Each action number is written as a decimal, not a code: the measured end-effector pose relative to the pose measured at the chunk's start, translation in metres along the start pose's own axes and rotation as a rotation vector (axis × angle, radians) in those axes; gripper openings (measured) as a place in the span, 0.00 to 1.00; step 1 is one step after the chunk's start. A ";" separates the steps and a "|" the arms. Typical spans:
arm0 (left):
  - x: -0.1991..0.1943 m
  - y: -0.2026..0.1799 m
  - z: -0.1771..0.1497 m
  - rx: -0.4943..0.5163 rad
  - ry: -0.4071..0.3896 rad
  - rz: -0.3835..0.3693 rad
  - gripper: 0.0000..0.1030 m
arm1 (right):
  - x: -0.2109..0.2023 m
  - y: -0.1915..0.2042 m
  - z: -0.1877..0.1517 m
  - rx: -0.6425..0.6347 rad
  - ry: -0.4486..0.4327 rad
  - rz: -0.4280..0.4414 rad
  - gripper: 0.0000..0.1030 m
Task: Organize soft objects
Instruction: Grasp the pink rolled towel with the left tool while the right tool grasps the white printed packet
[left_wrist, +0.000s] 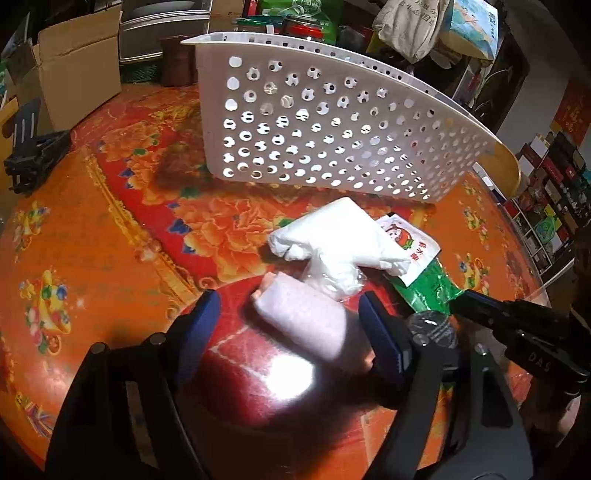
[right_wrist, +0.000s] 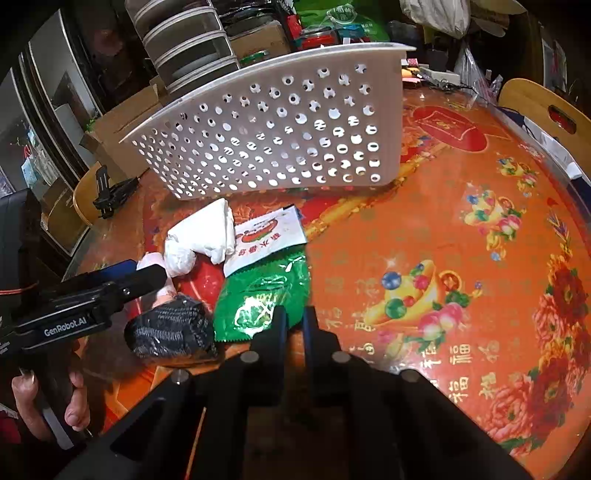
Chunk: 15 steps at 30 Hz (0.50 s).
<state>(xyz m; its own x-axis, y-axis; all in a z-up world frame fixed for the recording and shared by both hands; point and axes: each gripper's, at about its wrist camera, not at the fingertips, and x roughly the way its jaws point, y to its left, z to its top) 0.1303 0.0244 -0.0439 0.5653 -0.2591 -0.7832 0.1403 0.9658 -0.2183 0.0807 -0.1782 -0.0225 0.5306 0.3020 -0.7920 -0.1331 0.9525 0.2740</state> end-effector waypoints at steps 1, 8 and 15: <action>0.001 -0.002 0.000 0.001 0.004 -0.002 0.69 | -0.001 -0.001 0.000 0.001 -0.004 0.002 0.07; 0.004 -0.009 0.001 -0.004 0.005 0.002 0.47 | -0.012 -0.008 -0.002 0.008 -0.030 0.009 0.06; 0.000 -0.002 0.003 -0.021 -0.014 -0.015 0.37 | -0.014 -0.010 0.003 0.030 -0.048 0.051 0.07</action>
<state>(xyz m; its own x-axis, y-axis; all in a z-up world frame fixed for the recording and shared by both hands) 0.1320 0.0222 -0.0414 0.5742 -0.2732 -0.7718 0.1321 0.9613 -0.2419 0.0773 -0.1921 -0.0127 0.5635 0.3467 -0.7498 -0.1360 0.9342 0.3298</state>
